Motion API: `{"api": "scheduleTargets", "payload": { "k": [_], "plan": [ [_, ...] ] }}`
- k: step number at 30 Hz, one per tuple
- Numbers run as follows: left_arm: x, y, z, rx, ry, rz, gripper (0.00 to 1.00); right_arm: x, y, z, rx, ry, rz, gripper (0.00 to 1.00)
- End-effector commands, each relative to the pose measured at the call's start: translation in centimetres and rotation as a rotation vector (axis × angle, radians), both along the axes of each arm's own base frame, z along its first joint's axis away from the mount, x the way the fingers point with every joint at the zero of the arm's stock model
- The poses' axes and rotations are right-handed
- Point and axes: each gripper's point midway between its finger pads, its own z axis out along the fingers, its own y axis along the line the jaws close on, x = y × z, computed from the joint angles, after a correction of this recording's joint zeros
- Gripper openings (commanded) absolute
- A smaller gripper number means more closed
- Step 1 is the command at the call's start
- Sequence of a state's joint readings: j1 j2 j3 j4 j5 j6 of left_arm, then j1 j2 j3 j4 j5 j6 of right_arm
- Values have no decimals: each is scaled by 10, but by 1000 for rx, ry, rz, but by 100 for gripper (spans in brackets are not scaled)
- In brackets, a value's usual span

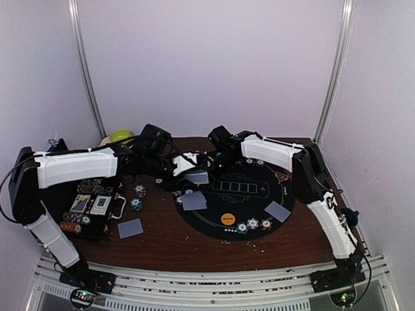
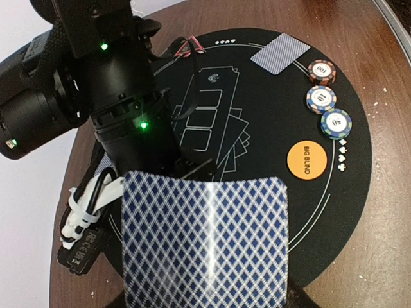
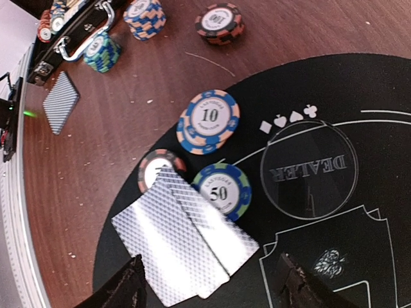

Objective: Distribute texas hold em gaming equipment
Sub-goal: Distribute the poker card in the dealer area, then adjust the poker card in the dealer area.

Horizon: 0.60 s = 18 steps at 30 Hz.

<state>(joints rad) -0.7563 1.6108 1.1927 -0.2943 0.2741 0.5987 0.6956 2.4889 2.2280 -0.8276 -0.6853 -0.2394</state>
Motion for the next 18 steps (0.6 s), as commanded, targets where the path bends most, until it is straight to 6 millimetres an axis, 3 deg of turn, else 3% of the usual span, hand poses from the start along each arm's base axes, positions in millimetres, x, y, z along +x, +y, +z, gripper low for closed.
{"api": "scheduleTargets", "payload": {
  "k": [1, 10, 18],
  "plan": [
    [-1, -4, 2, -17, -8, -22, 4, 8, 4, -20, -27, -8, -36, 71],
    [-2, -5, 1, -16, -7, -24, 4, 1, 9, -34, -31, 17, -11, 72],
    [-2, -4, 1, -15, -6, -25, 4, -19, 14, -42, -34, 40, 68, 72]
  ]
}}
